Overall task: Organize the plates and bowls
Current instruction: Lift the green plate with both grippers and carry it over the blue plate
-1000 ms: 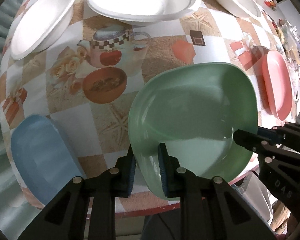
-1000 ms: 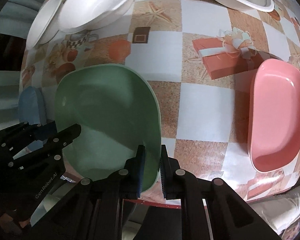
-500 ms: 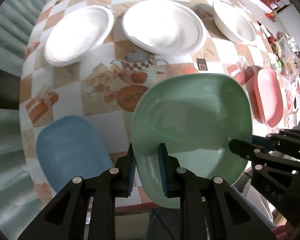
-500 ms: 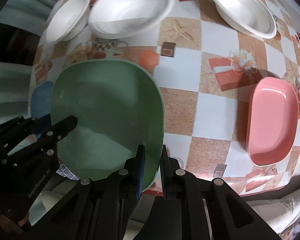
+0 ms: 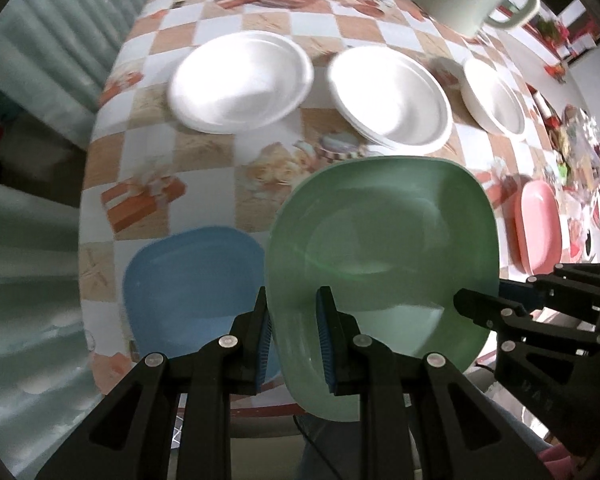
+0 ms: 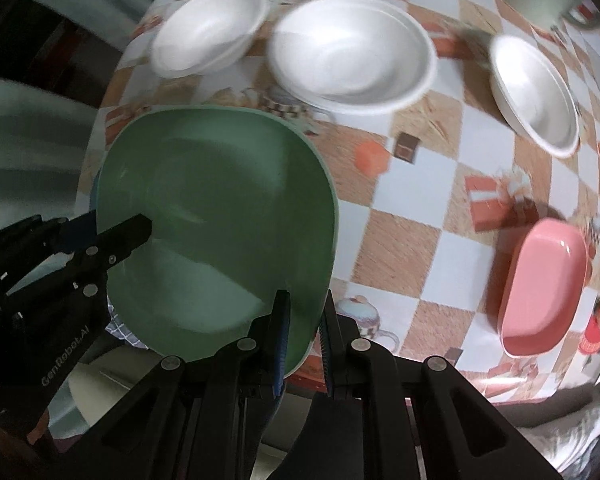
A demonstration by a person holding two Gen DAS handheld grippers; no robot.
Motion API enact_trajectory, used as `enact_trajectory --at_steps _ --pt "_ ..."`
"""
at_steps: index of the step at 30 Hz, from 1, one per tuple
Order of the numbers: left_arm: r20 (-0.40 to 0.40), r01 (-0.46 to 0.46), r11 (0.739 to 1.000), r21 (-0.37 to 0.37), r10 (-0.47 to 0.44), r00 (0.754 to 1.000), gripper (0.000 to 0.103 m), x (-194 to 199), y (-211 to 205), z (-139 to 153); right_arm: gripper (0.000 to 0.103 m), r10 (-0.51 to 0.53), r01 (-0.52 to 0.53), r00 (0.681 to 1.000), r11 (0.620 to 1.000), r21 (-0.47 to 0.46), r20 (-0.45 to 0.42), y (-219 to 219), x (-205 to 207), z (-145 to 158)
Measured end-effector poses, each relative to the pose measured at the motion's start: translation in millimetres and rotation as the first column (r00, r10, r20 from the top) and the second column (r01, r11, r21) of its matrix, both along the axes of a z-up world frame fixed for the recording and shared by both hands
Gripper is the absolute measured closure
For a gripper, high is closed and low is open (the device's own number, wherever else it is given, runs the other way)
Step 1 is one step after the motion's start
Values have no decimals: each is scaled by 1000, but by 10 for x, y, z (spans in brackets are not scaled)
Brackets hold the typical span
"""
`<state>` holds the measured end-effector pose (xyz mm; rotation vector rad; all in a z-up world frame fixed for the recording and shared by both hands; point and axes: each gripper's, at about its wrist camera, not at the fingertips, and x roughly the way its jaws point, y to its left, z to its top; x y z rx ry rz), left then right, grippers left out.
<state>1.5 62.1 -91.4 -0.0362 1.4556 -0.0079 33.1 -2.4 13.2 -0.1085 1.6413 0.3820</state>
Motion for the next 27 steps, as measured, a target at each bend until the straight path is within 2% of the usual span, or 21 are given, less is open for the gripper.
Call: enact_trajectory --at_steps 17,27 --pt "28 -177 984 34 176 984 80 -328 778 122 86 219 -219 976 976 -1 1 847 217 -227" --pt "-2 -223 973 66 223 975 80 -438 1051 17 86 274 -274 961 962 -9 -28 992 317 -522"
